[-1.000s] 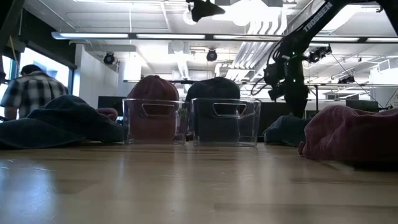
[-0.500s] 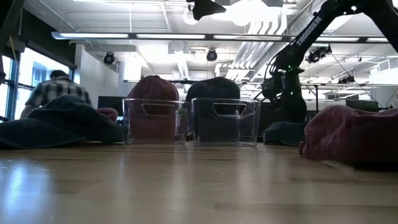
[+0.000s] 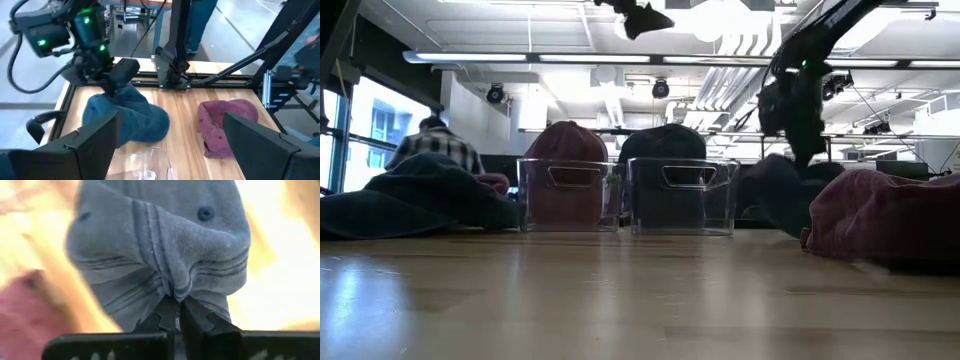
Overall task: Pick & Place hat
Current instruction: Put the right blue cap into the right bin
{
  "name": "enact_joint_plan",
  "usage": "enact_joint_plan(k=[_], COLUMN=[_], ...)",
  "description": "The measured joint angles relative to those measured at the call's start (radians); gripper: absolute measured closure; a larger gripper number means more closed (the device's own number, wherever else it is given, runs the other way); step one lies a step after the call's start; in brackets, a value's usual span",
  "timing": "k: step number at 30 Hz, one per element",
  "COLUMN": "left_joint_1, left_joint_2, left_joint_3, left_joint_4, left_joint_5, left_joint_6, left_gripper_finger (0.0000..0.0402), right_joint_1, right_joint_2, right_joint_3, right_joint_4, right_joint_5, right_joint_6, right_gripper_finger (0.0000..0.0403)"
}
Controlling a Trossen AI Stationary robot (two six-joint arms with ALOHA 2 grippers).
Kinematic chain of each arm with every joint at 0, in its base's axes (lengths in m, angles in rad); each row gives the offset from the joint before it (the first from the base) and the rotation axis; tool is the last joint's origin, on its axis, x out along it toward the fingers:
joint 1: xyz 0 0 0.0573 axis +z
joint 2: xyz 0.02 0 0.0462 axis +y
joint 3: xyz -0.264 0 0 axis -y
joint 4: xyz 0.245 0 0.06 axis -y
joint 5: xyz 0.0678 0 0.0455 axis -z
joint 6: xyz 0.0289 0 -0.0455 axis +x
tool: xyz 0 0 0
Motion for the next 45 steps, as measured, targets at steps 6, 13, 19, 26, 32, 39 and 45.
enact_joint_plan(k=[6,13,19,26,32,39,45], left_joint_1=[-0.003,-0.003,-0.028,-0.079,-0.098,-0.094,-0.095], left_joint_2=[0.0,0.082,0.139,0.199,0.225,0.249,0.245], left_joint_3=[0.0,-0.001,0.002,0.0,-0.001,-0.002,0.0], left_joint_4=[0.088,0.314,0.518,0.692,0.681,0.628,0.587], left_joint_5=[-0.002,0.103,0.176,0.139,0.07,0.213,0.311], left_joint_6=[0.026,-0.12,-0.194,-0.201,-0.149,-0.105,-0.106], left_gripper_finger=[0.0058,0.0058,0.0058,0.0058,0.0058,0.0058,0.0104], right_joint_1=[0.001,0.011,0.051,0.175,0.267,0.322,0.325], right_joint_2=[-0.151,-0.336,-0.46,-0.486,-0.486,-0.485,-0.485], right_joint_3=[0.0,0.0,0.0,0.0,0.0,0.0,0.0], right_joint_4=[-0.115,-0.124,0.047,0.339,0.49,0.543,0.554], right_joint_5=[-0.198,-0.536,-0.671,-0.75,-0.816,-0.845,-0.854], right_joint_6=[0.126,0.234,0.407,0.64,0.74,0.777,0.774], right_gripper_finger=[0.0395,0.0394,0.0399,0.0395,0.0398,0.0396,0.0393])
